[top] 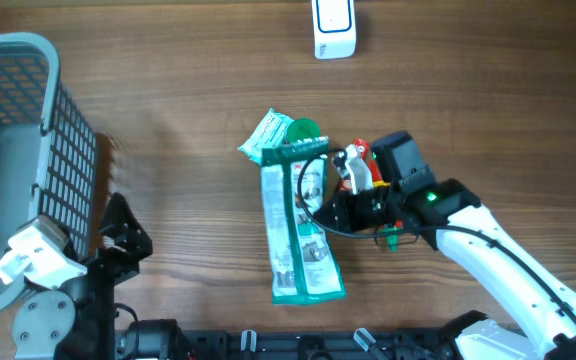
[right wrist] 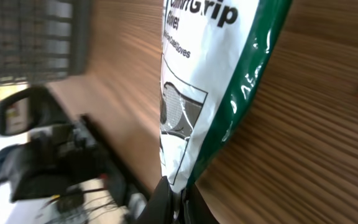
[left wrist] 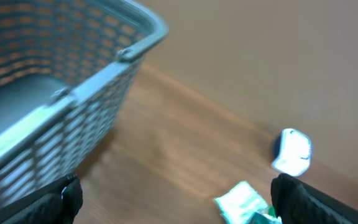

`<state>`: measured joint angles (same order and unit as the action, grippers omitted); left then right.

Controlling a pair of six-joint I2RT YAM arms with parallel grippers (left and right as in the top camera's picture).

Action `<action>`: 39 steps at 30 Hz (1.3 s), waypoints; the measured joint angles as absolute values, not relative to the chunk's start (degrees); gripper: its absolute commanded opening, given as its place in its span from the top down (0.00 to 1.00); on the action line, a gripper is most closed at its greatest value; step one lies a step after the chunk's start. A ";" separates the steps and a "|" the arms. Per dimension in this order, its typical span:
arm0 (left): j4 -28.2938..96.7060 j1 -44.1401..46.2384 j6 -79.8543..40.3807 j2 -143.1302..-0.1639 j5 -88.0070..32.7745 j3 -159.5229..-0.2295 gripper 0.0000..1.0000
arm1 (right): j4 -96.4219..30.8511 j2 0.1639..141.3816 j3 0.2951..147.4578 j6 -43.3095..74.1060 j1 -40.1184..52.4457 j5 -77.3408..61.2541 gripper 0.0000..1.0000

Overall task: Scan the item barcode
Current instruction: 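Lift the 3M bag upright with the right gripper, then reach the left gripper to the bag's left edge and grasp it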

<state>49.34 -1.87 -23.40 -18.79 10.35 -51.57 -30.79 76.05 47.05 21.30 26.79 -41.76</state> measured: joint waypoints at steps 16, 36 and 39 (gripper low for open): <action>44.75 -1.87 -41.06 -22.72 2.07 -50.96 0.00 | -25.36 73.91 50.02 20.71 16.01 -70.89 0.96; 21.08 -1.21 -48.95 -67.70 -47.13 -45.84 0.04 | -23.24 73.91 50.04 20.67 13.69 -72.07 0.96; 18.83 -1.21 -47.33 -67.26 -49.71 -45.84 0.04 | -24.67 73.91 50.04 20.69 13.54 -67.81 0.96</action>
<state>18.83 -1.21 -47.33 -67.26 -49.71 -45.84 -24.67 73.91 50.04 20.69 13.54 -67.81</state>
